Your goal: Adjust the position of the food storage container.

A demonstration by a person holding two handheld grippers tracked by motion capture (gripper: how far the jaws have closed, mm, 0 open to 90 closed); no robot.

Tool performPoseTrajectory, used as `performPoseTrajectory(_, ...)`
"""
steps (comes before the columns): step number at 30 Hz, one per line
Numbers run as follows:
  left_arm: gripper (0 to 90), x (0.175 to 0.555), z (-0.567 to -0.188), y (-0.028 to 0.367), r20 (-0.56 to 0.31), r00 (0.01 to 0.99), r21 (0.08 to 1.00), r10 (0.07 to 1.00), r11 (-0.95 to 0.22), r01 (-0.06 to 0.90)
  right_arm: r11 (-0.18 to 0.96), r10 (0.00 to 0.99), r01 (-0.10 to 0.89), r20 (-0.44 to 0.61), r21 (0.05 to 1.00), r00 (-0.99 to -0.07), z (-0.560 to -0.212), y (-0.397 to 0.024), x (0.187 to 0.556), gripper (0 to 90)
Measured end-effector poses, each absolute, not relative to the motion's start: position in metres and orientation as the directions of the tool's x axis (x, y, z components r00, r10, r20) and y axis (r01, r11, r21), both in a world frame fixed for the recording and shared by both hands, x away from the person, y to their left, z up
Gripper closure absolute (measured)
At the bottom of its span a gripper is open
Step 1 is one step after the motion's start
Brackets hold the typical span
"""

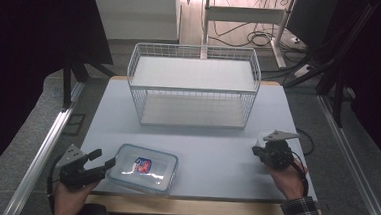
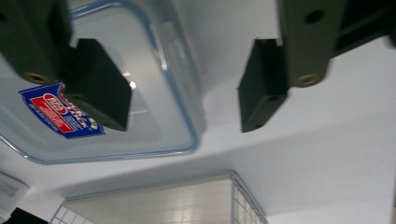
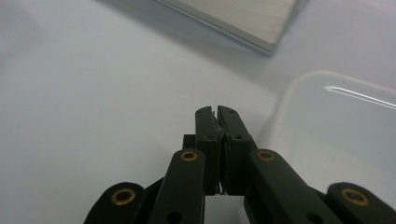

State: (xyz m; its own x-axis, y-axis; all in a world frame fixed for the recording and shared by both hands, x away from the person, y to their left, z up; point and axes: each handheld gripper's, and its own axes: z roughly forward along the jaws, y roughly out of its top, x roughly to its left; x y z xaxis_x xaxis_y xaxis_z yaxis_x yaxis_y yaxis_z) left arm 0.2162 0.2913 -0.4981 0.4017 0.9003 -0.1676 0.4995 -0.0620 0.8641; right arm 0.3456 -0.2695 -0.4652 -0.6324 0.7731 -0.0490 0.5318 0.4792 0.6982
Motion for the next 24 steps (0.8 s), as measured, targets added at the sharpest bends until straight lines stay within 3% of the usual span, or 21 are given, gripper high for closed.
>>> performPoseTrajectory(6, 69.4, 0.216, -0.509, 0.317, -0.204, 0.360, 0.823, 0.910, -0.039, 0.566, 0.500, 0.715, 0.472, -0.039, 0.727, -0.698, -0.461, -0.251, 0.326, 86.5)
performPoseTrajectory(10, 81.2, 0.223, -0.522, 0.311, -0.187, 0.374, 0.761, 0.908, -0.107, 0.640, 0.508, 0.682, 0.447, -0.027, 0.736, -0.731, -0.461, -0.239, 0.316, 86.2)
performPoseTrajectory(17, 89.3, 0.225, -0.525, 0.287, -0.174, 0.436, 0.699, 0.883, -0.201, 0.686, 0.501, 0.621, 0.466, 0.072, 0.729, -0.780, -0.471, -0.219, 0.294, 85.5)
performPoseTrajectory(24, 89.4, 0.228, -0.522, 0.268, -0.183, 0.465, 0.690, 0.866, -0.223, 0.688, 0.532, 0.546, 0.452, 0.117, 0.716, -0.829, -0.479, -0.193, 0.280, 85.4)
